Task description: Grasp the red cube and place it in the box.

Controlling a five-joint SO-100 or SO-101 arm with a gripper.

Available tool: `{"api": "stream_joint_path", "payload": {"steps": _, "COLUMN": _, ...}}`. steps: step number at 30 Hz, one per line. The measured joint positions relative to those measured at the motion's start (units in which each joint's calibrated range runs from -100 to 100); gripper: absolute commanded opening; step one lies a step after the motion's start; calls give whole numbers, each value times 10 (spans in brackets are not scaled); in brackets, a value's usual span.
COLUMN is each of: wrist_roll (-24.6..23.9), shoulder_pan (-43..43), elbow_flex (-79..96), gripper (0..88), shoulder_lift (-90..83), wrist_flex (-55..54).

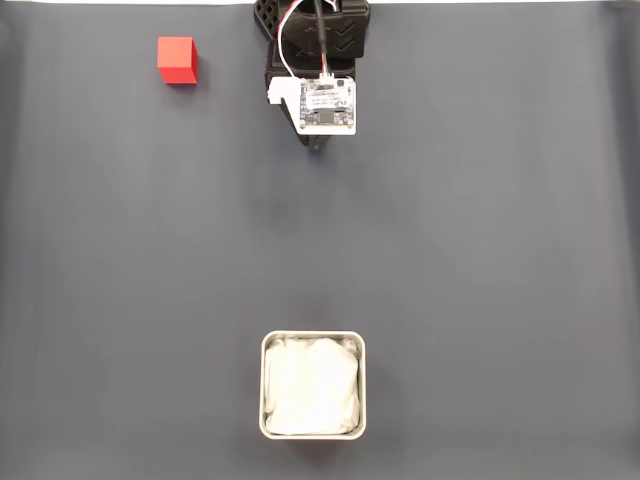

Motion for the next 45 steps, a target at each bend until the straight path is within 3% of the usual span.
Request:
{"api": "stream_joint_path", "payload": {"steps": 35, "wrist_roll": -1, "shoulder_pan": 0, "elbow_flex": 0, "gripper": 0, "shoulder_lift": 0, "wrist_flex": -10}}
{"api": "stream_joint_path", "payload": {"steps": 45, "wrist_roll": -5, "shoulder_pan": -10, "elbow_flex": -186, "gripper": 0, "shoulder_lift": 87, "wrist_flex": -119}}
